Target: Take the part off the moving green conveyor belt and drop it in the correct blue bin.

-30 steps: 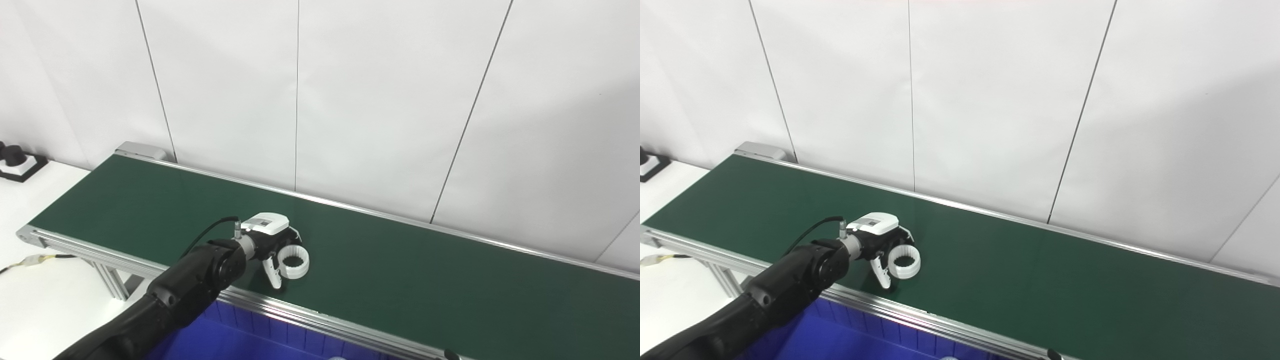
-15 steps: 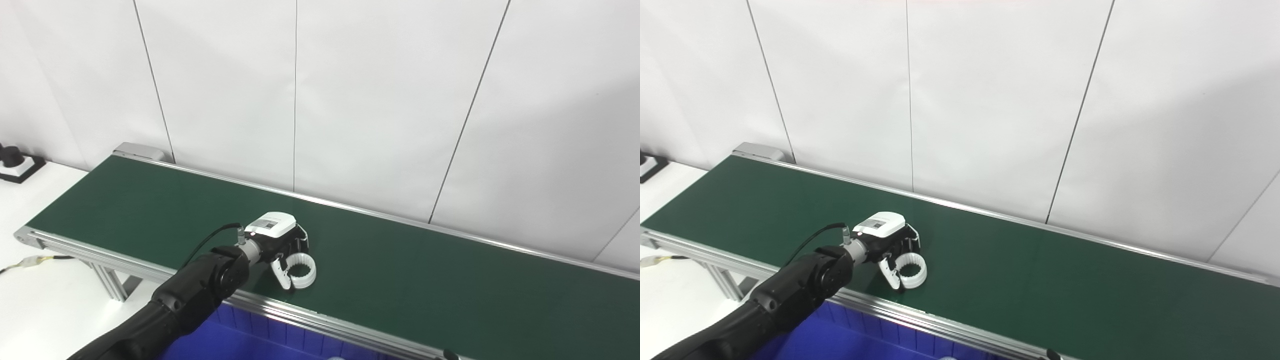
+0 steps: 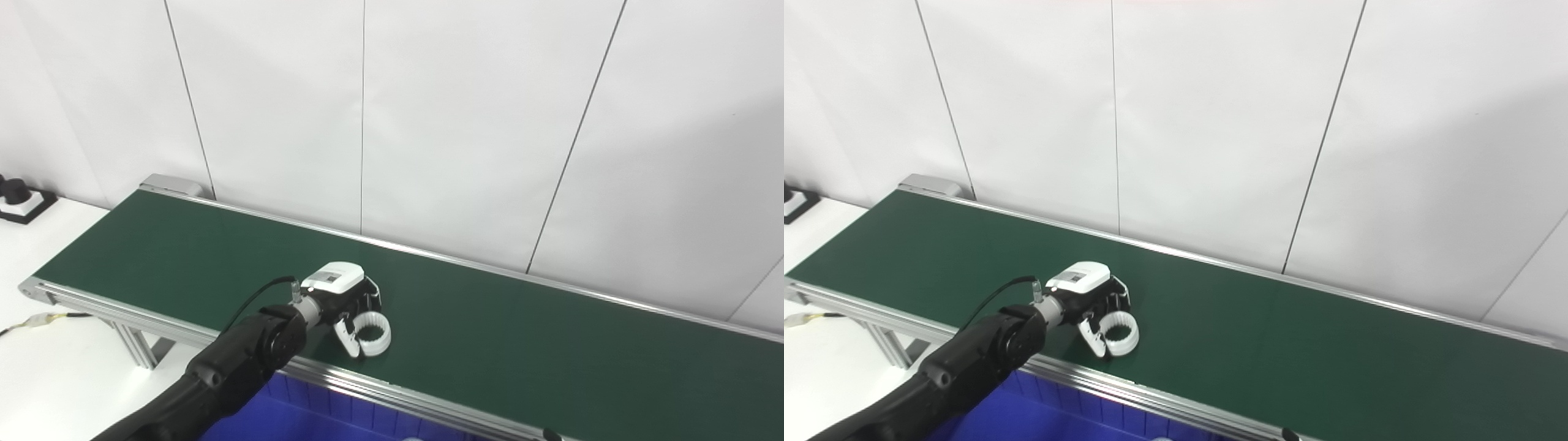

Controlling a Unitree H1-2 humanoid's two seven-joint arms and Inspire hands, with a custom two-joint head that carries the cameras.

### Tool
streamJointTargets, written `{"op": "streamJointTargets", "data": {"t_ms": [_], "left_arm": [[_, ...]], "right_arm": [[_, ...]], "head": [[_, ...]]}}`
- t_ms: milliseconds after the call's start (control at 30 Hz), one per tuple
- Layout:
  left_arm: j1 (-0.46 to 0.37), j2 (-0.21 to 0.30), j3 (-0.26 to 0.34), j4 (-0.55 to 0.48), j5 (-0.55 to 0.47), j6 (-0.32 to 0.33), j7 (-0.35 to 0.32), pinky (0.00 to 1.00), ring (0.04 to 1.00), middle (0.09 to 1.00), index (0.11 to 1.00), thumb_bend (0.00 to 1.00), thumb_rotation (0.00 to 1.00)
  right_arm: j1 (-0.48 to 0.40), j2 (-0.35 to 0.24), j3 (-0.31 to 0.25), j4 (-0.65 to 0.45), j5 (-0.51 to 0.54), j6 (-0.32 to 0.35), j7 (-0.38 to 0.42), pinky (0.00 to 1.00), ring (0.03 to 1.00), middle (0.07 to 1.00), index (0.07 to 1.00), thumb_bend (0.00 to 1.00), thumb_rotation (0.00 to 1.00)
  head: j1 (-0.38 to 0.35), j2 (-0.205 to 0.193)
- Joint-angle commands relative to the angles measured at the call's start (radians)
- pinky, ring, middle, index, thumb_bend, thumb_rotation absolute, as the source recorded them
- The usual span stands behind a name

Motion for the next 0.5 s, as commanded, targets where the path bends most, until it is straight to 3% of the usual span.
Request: {"op": "streamJointTargets", "data": {"t_ms": [0,300,433,467], "left_arm": [[-0.019,0.040,0.029,-0.089,-0.009,0.017,-0.016,0.62,0.517,0.508,0.444,0.50,0.00],[0.073,0.094,0.089,-0.396,-0.013,0.092,-0.148,0.65,0.500,0.501,0.452,0.50,0.00],[0.120,0.102,0.126,-0.516,-0.032,0.136,-0.212,0.64,0.483,0.487,0.472,0.50,0.00],[0.132,0.104,0.135,-0.545,-0.038,0.147,-0.228,0.64,0.482,0.486,0.473,0.50,0.00]], "right_arm": [[0.000,0.002,-0.001,-0.040,0.006,-0.021,0.000,0.77,0.815,0.854,0.911,0.30,0.60],[0.016,0.005,-0.002,-0.082,0.011,0.010,-0.001,0.76,0.813,0.852,0.908,0.30,0.57],[0.020,0.003,-0.003,-0.103,0.012,0.020,0.001,0.77,0.823,0.860,0.910,0.32,0.58],[0.022,0.003,-0.004,-0.114,0.012,0.029,0.001,0.77,0.824,0.860,0.910,0.32,0.58]], "head": [[-0.002,0.007],[-0.020,0.056],[-0.025,0.096],[-0.028,0.124]]}}
